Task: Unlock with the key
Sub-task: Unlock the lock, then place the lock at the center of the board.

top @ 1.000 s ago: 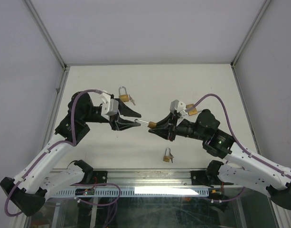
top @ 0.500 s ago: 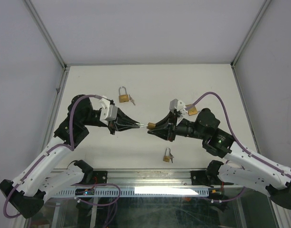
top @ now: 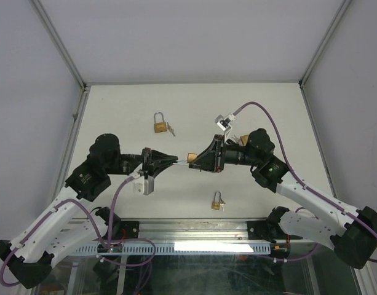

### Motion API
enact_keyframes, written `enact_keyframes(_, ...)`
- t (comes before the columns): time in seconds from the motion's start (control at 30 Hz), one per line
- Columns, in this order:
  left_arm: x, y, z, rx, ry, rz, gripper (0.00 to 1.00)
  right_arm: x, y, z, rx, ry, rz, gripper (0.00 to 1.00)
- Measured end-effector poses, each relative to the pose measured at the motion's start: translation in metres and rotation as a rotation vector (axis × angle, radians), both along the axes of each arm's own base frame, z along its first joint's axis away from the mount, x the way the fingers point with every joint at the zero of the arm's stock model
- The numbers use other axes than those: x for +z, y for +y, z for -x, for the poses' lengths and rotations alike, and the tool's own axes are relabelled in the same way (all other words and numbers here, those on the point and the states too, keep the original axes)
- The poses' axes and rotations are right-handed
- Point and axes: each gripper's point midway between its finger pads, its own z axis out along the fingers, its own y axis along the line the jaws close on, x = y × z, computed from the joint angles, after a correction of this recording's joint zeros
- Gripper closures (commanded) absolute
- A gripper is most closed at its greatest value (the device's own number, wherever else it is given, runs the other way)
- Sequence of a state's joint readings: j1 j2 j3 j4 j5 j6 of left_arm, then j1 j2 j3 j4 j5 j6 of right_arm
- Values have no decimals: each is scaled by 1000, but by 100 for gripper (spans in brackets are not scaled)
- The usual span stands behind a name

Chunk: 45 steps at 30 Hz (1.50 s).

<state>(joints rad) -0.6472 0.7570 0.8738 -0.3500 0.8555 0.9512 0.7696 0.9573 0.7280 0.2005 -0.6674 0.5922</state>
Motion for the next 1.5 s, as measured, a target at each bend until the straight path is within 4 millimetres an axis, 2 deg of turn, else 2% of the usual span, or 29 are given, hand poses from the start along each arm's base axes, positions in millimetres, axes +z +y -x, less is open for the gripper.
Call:
enact_keyframes(0.07,-8,2,-2,-9,-165,-37,100,-1,0,-1,28,78,-25,98)
enact_keyframes(0.1,-11,4,-3,-10,-235,-53,100,-3,1,-2,43,115,-29,93)
enact_keyframes(0.23,-21,12,-3,-24,-438,-107,100,-13,8,-2,92,228,-33,52)
enact_keyframes(0.27,-25,15,-2,-29,-461,-126,100,-18,8,-4,91,253,-25,38)
enact_keyframes(0.33,-28,19,-2,-20,-487,-149,100,-25,5,-13,65,296,-13,29)
enact_keyframes(0.43,-35,23,-4,6,-416,-181,100,-39,-2,-26,11,324,25,19)
enact_keyframes(0.53,-47,26,-8,50,-279,-220,100,-53,-11,-36,-48,339,67,15)
enact_keyframes(0.67,-74,28,-18,139,17,-287,100,-69,-32,-52,-146,350,128,15)
enact_keyframes(0.73,-89,29,-24,192,172,-318,100,-75,-40,-53,-183,348,162,15)
enact_keyframes(0.93,-140,54,-56,437,585,-396,100,-71,-60,-49,-260,237,238,15)
enact_keyframes(1.03,-165,81,-88,635,710,-428,100,-69,-67,-47,-283,193,256,16)
enact_keyframes(1.13,-185,117,-118,828,750,-453,100,-70,-73,-45,-299,172,273,16)
enact_keyframes(1.23,-197,166,-149,1017,730,-457,100,-71,-76,-44,-306,153,281,16)
enact_keyframes(1.33,-211,213,-171,1185,664,-478,100,-73,-79,-41,-308,144,291,16)
enact_keyframes(1.43,-227,243,-179,1285,561,-530,100,-76,-81,-41,-311,140,303,16)
enact_keyframes(1.5,-241,251,-176,1310,526,-562,100,-77,-81,-41,-312,137,308,16)
